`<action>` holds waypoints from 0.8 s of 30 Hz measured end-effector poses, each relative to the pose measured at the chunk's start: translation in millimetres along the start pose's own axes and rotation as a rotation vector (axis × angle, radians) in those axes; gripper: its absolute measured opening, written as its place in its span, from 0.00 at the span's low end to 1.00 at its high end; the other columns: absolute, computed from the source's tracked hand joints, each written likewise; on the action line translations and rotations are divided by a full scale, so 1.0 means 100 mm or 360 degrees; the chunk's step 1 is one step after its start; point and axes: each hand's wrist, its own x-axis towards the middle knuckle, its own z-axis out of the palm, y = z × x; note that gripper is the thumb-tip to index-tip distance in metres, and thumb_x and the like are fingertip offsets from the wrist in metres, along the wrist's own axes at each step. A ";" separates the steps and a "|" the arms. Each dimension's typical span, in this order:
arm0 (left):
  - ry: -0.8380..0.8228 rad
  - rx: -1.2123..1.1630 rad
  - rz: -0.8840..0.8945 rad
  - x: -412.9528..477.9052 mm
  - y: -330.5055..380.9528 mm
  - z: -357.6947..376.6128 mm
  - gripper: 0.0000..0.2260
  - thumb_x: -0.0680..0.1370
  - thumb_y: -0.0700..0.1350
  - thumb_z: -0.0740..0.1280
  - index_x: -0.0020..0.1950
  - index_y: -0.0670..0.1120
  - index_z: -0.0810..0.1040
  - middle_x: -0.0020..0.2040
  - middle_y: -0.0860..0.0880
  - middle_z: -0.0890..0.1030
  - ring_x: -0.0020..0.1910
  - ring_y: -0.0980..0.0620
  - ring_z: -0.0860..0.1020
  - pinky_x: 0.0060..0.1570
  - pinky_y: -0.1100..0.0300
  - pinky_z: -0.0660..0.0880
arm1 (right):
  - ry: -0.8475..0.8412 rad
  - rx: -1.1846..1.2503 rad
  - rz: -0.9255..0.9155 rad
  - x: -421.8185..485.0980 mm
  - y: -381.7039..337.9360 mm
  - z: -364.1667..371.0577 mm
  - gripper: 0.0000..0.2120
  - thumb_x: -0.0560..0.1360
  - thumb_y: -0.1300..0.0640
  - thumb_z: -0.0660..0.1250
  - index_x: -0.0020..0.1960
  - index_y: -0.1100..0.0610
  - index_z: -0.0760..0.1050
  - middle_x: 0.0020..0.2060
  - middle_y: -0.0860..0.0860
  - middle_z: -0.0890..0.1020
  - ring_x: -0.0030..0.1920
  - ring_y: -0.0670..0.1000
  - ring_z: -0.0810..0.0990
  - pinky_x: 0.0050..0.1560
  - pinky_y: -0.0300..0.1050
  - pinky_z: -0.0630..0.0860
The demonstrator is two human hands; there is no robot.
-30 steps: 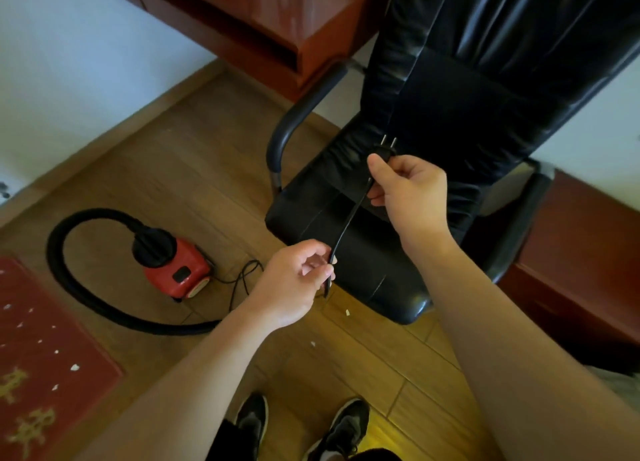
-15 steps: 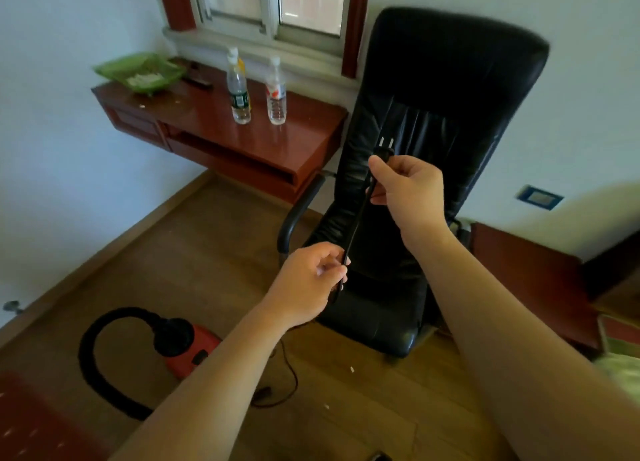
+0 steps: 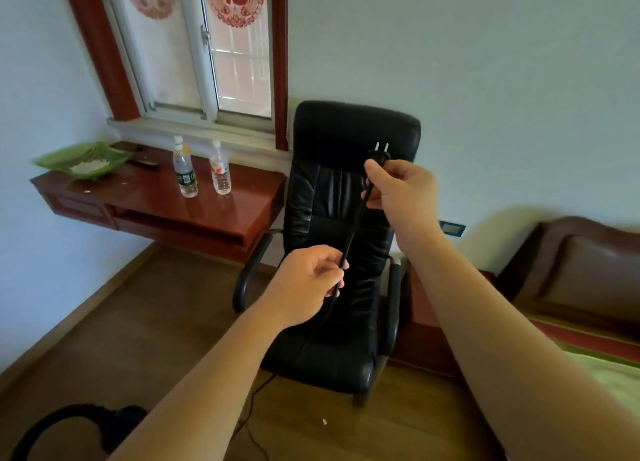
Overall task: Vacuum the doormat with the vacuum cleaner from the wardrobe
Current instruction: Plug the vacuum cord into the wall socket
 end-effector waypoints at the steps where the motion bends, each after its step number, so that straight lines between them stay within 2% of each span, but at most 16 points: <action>1: -0.0014 0.0006 0.0014 0.05 0.07 0.09 0.07 0.82 0.36 0.64 0.51 0.45 0.82 0.41 0.44 0.84 0.43 0.42 0.83 0.44 0.59 0.81 | 0.0015 0.0007 0.0000 0.03 -0.02 -0.14 0.08 0.77 0.51 0.72 0.43 0.54 0.82 0.33 0.50 0.83 0.37 0.54 0.85 0.46 0.52 0.85; 4: -0.0072 0.0021 0.0046 0.22 0.28 0.44 0.09 0.81 0.36 0.64 0.49 0.47 0.82 0.40 0.45 0.84 0.42 0.41 0.83 0.43 0.60 0.80 | 0.0069 0.0019 -0.0004 0.10 -0.04 -0.60 0.08 0.77 0.53 0.72 0.42 0.55 0.81 0.29 0.48 0.82 0.33 0.50 0.83 0.44 0.49 0.85; 7: -0.0160 0.0041 0.0064 0.39 0.49 0.88 0.10 0.81 0.35 0.64 0.48 0.48 0.82 0.39 0.46 0.84 0.41 0.43 0.83 0.44 0.54 0.81 | 0.0124 0.0022 0.0006 0.18 -0.02 -1.12 0.07 0.78 0.54 0.71 0.42 0.55 0.81 0.26 0.45 0.80 0.31 0.47 0.81 0.41 0.45 0.84; 10: -0.0232 0.0076 0.0091 0.56 0.69 1.36 0.10 0.81 0.36 0.65 0.48 0.49 0.81 0.38 0.48 0.84 0.40 0.47 0.83 0.48 0.46 0.82 | 0.0174 0.0067 0.0034 0.31 0.04 -1.64 0.07 0.77 0.55 0.71 0.41 0.54 0.81 0.28 0.47 0.81 0.34 0.50 0.82 0.45 0.52 0.85; 12: -0.0254 0.0110 0.0113 0.68 0.81 1.66 0.09 0.81 0.37 0.65 0.48 0.50 0.81 0.39 0.49 0.84 0.40 0.46 0.83 0.48 0.43 0.82 | 0.0191 0.0078 0.0032 0.40 0.08 -1.97 0.05 0.77 0.55 0.71 0.42 0.55 0.82 0.30 0.47 0.81 0.34 0.51 0.82 0.47 0.55 0.84; 17: -0.0282 0.0118 0.0132 0.89 1.14 2.32 0.09 0.82 0.37 0.64 0.49 0.49 0.81 0.40 0.46 0.84 0.42 0.43 0.84 0.50 0.41 0.82 | 0.0252 0.0174 0.0067 0.58 0.17 -2.72 0.06 0.77 0.55 0.71 0.45 0.57 0.81 0.33 0.49 0.81 0.32 0.49 0.82 0.48 0.57 0.83; 22: -0.0350 0.0113 0.0152 1.10 1.37 2.81 0.09 0.81 0.36 0.65 0.50 0.48 0.81 0.39 0.47 0.84 0.38 0.50 0.83 0.49 0.47 0.82 | 0.0327 0.0209 0.0051 0.71 0.21 -3.25 0.07 0.78 0.57 0.70 0.42 0.57 0.80 0.35 0.51 0.79 0.31 0.48 0.81 0.40 0.44 0.82; 24: -0.0369 0.0118 0.0152 1.19 1.40 2.97 0.09 0.81 0.37 0.65 0.49 0.49 0.82 0.39 0.47 0.84 0.39 0.49 0.84 0.50 0.46 0.82 | 0.0337 0.0204 0.0051 0.77 0.24 -3.42 0.07 0.78 0.57 0.70 0.42 0.57 0.79 0.35 0.51 0.78 0.30 0.48 0.81 0.39 0.43 0.81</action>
